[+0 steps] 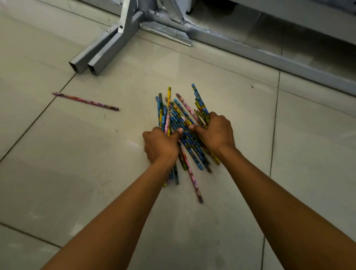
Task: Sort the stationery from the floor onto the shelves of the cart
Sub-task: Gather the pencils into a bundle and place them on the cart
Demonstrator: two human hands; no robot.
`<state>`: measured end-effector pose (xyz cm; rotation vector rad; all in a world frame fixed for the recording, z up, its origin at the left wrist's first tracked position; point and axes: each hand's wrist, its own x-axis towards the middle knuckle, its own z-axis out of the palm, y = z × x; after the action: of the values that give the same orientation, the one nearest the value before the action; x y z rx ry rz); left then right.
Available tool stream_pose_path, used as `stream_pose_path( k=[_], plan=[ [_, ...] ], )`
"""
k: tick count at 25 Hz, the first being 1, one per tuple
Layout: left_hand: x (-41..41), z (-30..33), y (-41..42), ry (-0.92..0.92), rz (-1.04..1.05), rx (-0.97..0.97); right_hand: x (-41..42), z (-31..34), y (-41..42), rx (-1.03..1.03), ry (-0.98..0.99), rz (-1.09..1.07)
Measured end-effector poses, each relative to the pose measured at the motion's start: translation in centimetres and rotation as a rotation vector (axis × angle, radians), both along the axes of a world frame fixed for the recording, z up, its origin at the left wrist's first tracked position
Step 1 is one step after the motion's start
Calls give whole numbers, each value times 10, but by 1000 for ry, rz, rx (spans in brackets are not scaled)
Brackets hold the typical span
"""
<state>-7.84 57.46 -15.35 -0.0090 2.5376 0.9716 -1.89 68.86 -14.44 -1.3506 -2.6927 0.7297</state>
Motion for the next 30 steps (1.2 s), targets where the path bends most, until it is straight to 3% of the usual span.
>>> stream_pose_path(
  k=[11,20,30],
  plan=[
    [6,6,11,72,-130,-48,10,-7,-16,70,-110,166],
    [19,5,22,170,-141,-90,27,-3,-16,115,-240,99],
    [4,3,3,314,-401,-326,30,0,-20,148,-272,97]
  ],
)
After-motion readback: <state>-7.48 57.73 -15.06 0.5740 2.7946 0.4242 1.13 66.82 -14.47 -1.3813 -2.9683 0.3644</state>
